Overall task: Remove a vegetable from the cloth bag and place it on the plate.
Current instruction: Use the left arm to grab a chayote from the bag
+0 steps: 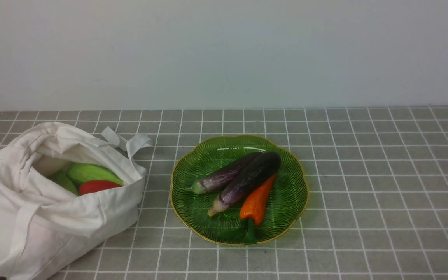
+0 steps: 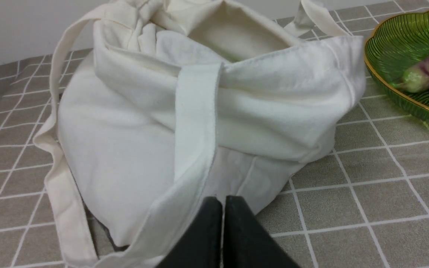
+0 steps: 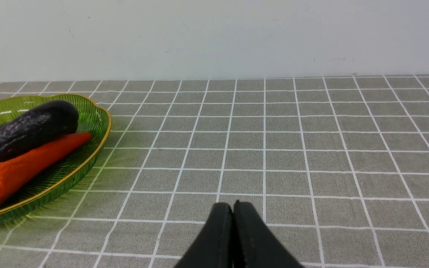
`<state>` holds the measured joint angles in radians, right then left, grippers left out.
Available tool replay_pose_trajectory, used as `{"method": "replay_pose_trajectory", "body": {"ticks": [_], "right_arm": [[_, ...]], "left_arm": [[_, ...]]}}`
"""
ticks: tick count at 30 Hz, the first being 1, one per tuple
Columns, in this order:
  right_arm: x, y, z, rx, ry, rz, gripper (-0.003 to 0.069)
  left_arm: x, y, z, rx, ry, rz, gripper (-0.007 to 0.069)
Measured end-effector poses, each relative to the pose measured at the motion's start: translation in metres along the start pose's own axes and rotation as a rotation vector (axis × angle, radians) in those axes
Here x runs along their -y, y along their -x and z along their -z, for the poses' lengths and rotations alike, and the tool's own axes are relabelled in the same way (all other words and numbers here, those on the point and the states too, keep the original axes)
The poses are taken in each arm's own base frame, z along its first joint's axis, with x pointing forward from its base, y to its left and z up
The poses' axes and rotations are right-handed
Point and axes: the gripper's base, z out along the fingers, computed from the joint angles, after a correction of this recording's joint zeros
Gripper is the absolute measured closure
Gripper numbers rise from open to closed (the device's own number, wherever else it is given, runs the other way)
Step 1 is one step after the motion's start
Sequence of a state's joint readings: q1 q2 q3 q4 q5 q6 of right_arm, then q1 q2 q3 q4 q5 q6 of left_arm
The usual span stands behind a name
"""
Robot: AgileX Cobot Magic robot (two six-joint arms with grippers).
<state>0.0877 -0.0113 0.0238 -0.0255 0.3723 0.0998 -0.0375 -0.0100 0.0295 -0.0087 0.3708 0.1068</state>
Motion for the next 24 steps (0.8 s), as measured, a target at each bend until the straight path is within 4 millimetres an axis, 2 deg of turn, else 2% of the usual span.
{"method": "replay_pose_trajectory", "body": {"ticks": [3, 5, 7, 8, 9, 10, 14, 17, 18, 21, 24], "right_arm": [[0.0, 0.0, 0.0, 0.0, 0.0, 0.0, 0.0673], [0.0, 0.0, 0.0, 0.0, 0.0, 0.0, 0.0673], [0.0, 0.0, 0.0, 0.0, 0.0, 0.0, 0.0673], [0.0, 0.0, 0.0, 0.0, 0.0, 0.0, 0.0673], [0.0, 0.0, 0.0, 0.0, 0.0, 0.0, 0.0673], [0.0, 0.0, 0.0, 0.0, 0.0, 0.0, 0.0673], [0.0, 0.0, 0.0, 0.0, 0.0, 0.0, 0.0673], [0.0, 0.0, 0.0, 0.0, 0.0, 0.0, 0.0673], [0.0, 0.0, 0.0, 0.0, 0.0, 0.0, 0.0673], [0.0, 0.0, 0.0, 0.0, 0.0, 0.0, 0.0673], [0.0, 0.0, 0.0, 0.0, 0.0, 0.0, 0.0673]], "left_arm": [[-0.001, 0.0, 0.0, 0.001, 0.008, -0.027, 0.0629], [0.0, 0.001, 0.0, 0.012, -0.002, 0.024, 0.0629], [0.002, 0.005, 0.0, 0.051, -0.031, 0.174, 0.0629], [0.004, 0.009, 0.0, 0.088, -0.059, 0.308, 0.0629], [0.004, 0.009, 0.001, 0.093, -0.063, 0.337, 0.0629], [0.006, 0.012, 0.001, 0.119, -0.092, 0.472, 0.0629], [0.006, 0.02, 0.002, 0.191, -0.148, 0.761, 0.0629], [0.004, 0.024, 0.003, 0.236, -0.157, 0.847, 0.0629], [0.001, 0.028, 0.004, 0.288, -0.156, 0.91, 0.0629], [-0.006, 0.035, 0.007, 0.402, -0.128, 0.958, 0.0629], [-0.014, 0.058, 0.02, 0.554, -0.116, 0.947, 0.0629]]}}
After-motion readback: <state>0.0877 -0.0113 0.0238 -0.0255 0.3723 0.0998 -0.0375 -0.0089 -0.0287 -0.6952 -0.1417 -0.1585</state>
